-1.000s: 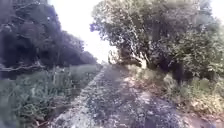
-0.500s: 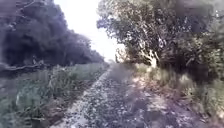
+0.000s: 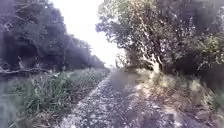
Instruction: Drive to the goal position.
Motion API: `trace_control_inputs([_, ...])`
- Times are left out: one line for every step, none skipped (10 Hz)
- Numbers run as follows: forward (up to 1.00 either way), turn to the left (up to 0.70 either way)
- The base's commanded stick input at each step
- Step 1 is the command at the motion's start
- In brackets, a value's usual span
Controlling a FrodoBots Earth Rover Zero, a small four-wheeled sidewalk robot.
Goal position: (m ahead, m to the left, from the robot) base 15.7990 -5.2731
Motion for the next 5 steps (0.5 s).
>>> trace_control_inputs([0.70,0.00])
trace_control_inputs([0.70,0.00])
trace_control_inputs([0.70,0.01])
trace_control_inputs([0.70,0.01])
trace_control_inputs([0.70,0.00])
